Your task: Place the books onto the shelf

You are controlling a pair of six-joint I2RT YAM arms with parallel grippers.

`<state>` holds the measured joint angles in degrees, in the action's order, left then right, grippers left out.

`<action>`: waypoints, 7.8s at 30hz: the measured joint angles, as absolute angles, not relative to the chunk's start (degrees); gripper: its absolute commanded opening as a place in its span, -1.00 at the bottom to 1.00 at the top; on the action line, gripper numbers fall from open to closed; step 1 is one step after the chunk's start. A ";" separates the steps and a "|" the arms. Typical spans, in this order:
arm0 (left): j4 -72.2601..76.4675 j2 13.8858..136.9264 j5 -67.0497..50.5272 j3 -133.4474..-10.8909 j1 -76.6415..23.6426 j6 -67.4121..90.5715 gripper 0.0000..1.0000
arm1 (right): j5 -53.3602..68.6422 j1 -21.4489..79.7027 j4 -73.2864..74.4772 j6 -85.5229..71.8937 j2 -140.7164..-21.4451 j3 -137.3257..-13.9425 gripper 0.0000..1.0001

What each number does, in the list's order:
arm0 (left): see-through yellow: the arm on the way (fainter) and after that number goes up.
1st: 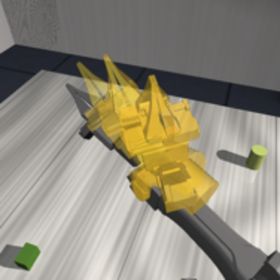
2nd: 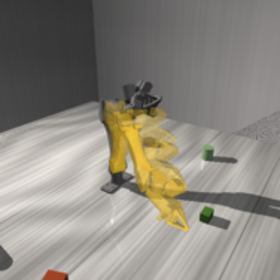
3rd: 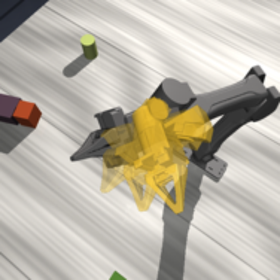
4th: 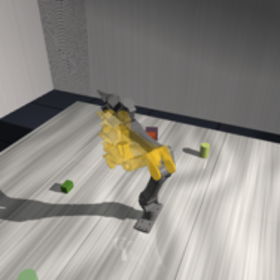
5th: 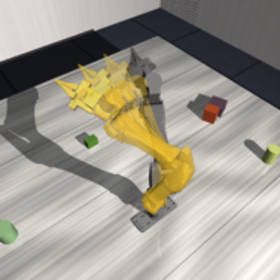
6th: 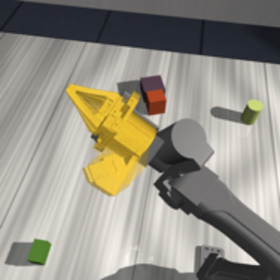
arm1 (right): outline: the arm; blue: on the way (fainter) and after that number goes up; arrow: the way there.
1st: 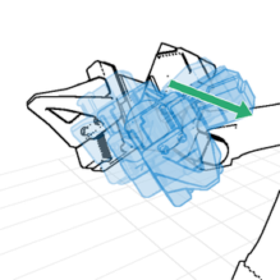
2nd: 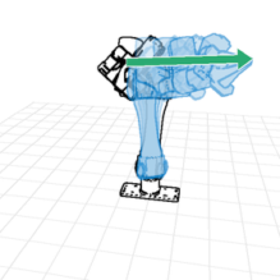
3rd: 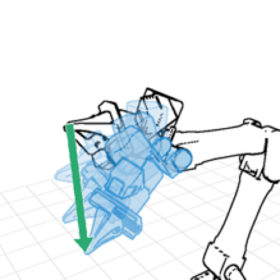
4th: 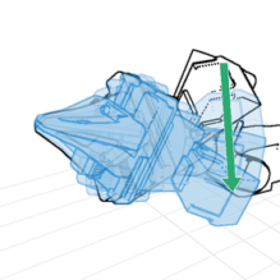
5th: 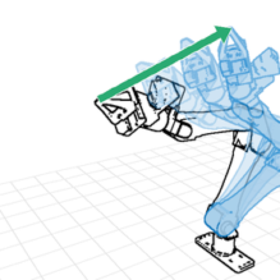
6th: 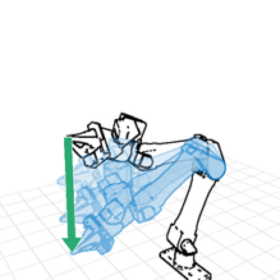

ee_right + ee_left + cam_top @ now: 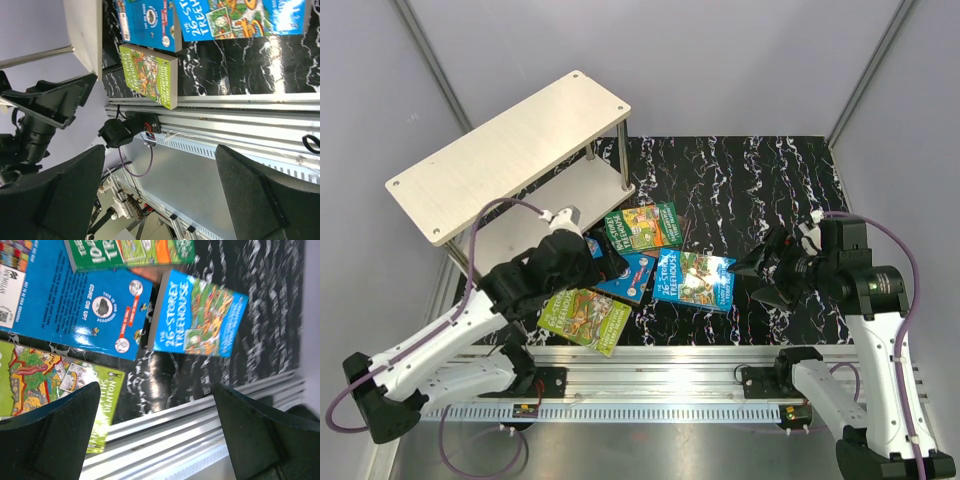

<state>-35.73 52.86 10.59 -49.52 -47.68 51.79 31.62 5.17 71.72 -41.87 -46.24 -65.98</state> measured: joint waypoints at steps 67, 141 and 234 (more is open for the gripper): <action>-40.03 71.99 19.35 -34.85 -67.96 104.68 0.97 | 32.62 7.86 55.42 -39.99 -58.13 -48.60 1.00; -56.58 59.59 25.41 -35.05 -74.11 98.78 0.97 | 33.06 31.62 13.08 -44.82 -108.51 -65.32 0.71; -31.05 83.37 17.54 -45.82 -69.76 82.94 0.97 | 26.02 48.49 13.04 -68.25 -55.68 -19.70 -1.00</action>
<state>-31.05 83.37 17.54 -45.82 -69.76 82.94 26.02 48.49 13.04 -68.25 -55.68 -19.70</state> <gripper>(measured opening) 0.987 0.073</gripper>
